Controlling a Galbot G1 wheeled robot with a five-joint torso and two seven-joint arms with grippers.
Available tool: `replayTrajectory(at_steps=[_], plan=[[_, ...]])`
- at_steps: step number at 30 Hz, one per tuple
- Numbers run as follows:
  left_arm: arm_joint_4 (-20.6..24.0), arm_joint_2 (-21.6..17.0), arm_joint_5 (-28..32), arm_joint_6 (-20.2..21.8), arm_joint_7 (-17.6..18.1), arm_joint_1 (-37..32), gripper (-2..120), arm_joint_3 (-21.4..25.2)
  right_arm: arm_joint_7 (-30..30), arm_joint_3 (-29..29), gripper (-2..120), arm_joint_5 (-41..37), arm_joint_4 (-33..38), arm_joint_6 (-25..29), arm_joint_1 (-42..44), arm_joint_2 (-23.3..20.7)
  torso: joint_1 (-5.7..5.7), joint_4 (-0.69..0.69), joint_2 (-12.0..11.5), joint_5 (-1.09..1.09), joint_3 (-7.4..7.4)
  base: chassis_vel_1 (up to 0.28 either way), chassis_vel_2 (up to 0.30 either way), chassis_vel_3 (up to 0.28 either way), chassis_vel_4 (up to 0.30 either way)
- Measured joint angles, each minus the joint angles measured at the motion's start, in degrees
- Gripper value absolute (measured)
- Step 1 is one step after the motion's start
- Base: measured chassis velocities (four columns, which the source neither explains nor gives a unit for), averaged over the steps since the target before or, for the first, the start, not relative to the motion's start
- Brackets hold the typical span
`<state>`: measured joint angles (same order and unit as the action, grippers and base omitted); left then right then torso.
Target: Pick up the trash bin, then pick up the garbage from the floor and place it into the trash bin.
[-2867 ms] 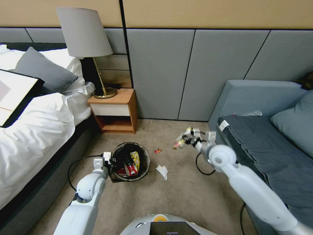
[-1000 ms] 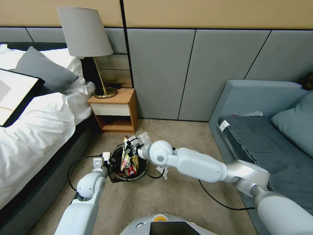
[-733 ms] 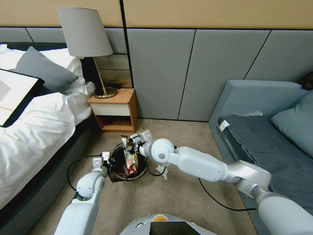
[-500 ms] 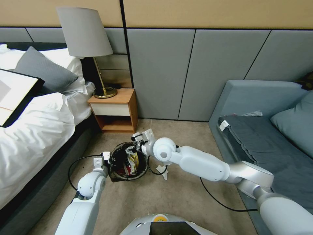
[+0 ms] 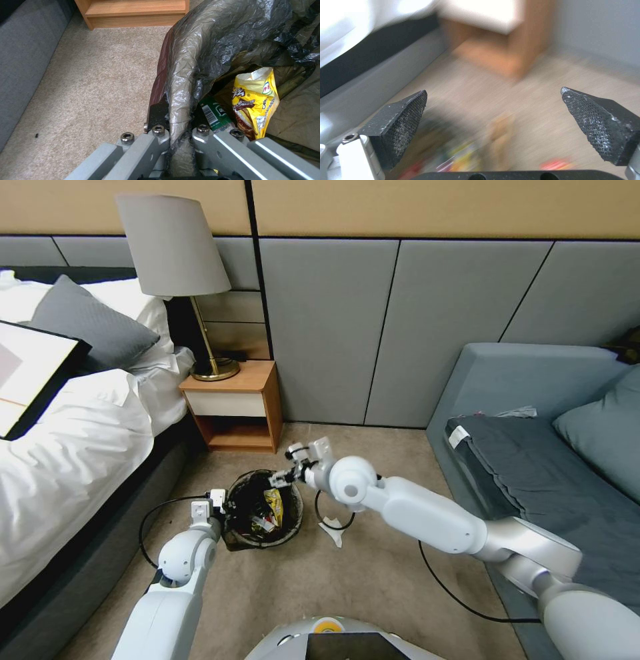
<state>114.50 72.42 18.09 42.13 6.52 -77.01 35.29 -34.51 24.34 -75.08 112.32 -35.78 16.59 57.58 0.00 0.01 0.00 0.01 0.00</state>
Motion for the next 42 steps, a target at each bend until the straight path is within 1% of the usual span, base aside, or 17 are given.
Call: replayTrajectory(at_steps=[1,3,8,9,11,12,14,15,16,20,22,24,28,33,37,40,42], plan=[[0.0,0.0,0.0,0.0,0.0,0.0,0,0.0,0.0,0.0,100,0.0,0.0,0.0,0.0,0.0,0.0,0.0,0.0,0.0,0.0,0.0,0.0,0.0,0.0],[0.4,0.4,0.1,0.0,0.0,0.1,0,0.0,1.7,-7.1,100,6.5,-0.4,2.4,4.6,-1.6,0.0,-0.02,0.0,0.01,0.0,0.0,0.0,0.0,0.0],[1.0,0.6,0.2,0.0,0.0,0.0,0,-0.1,5.2,-12.5,100,16.2,-1.6,6.1,9.6,-2.8,0.0,-0.01,0.0,0.02,0.0,0.0,0.0,0.0,0.0],[1.3,0.5,0.2,0.0,0.0,0.0,0,-0.2,7.2,-16.0,100,21.7,-2.3,8.4,12.8,-3.6,0.0,-0.02,0.0,0.01,0.0,0.0,0.0,0.0,0.0],[1.5,0.3,0.3,0.0,0.0,0.0,0,-0.2,9.3,-20.7,100,26.8,-2.7,11.1,16.7,-4.1,0.0,-0.01,0.0,0.02,0.0,0.0,0.0,0.0,0.0],[1.5,0.3,0.3,0.0,0.0,0.0,0,-0.2,9.3,-20.7,100,26.8,-2.7,11.1,16.7,-4.1,0.0,-0.01,0.0,0.02,0.0,0.0,0.0,0.0,0.0],[1.6,0.2,0.4,0.0,0.1,0.0,0,-0.2,11.5,-27.0,100,33.5,-2.6,14.1,23.2,-4.1,0.0,-0.01,0.0,0.0,0.0,0.0,0.0,0.0,0.0],[1.7,0.1,0.4,0.0,0.1,-0.1,0,-0.3,13.1,-30.9,100,38.0,-2.4,16.6,28.9,-3.7,0.0,-0.01,0.0,0.02,0.0,0.0,0.0,0.0,0.0],[1.7,0.1,0.4,0.0,0.1,-0.1,0,-0.3,13.1,-30.9,100,38.0,-2.4,16.6,28.9,-3.7,0.0,-0.01,0.0,0.02,0.0,0.0,0.0,0.0,0.0],[1.9,-0.1,0.5,0.0,0.1,-0.6,0,-0.2,17.5,-40.4,100,48.9,-1.9,23.3,42.3,-0.4,0.0,-0.01,0.0,-0.02,0.0,0.0,0.0,0.0,0.0],[1.9,-0.1,0.5,0.0,0.1,-0.6,0,-0.2,18.0,-41.3,100,50.4,-1.9,24.3,44.0,0.3,0.0,0.0,0.0,-0.03,0.0,0.0,0.0,0.0,0.0],[2.1,0.3,0.5,0.0,0.2,-0.9,0,-0.2,19.3,-44.4,100,57.5,-2.6,28.2,50.1,3.8,0.0,0.01,0.0,0.01,0.0,0.0,0.0,0.0,0.0],[2.4,0.3,0.5,0.0,0.1,-1.3,0,-0.4,20.3,-46.6,100,63.8,-3.8,32.9,56.8,8.1,0.0,-0.02,0.0,0.02,-0.01,0.0,0.0,0.0,0.0],[2.4,0.1,0.4,0.0,0.2,-1.4,0,-0.3,21.0,-46.6,100,65.1,-4.2,33.4,59.7,9.1,0.0,-0.02,0.0,0.0,0.0,0.0,0.0,0.0,0.0],[2.4,0.1,0.3,0.0,0.2,-1.6,0,-0.1,20.5,-43.7,100,65.1,-5.1,29.3,58.8,7.8,0.0,-0.02,0.0,0.0,0.0,0.0,0.0,0.0,0.0],[2.5,0.1,0.3,0.0,0.2,-1.9,0,0.5,19.3,-36.7,100,59.2,-7.8,23.6,53.0,4.5,0.0,0.0,0.0,0.0,0.0,0.0,0.0,0.0,0.0],[2.5,0.1,0.3,0.0,0.2,-1.9,0,0.6,19.2,-35.2,100,57.5,-8.5,22.6,51.6,4.1,0.0,0.0,0.0,0.0,0.0,0.0,0.0,0.0,0.0]])
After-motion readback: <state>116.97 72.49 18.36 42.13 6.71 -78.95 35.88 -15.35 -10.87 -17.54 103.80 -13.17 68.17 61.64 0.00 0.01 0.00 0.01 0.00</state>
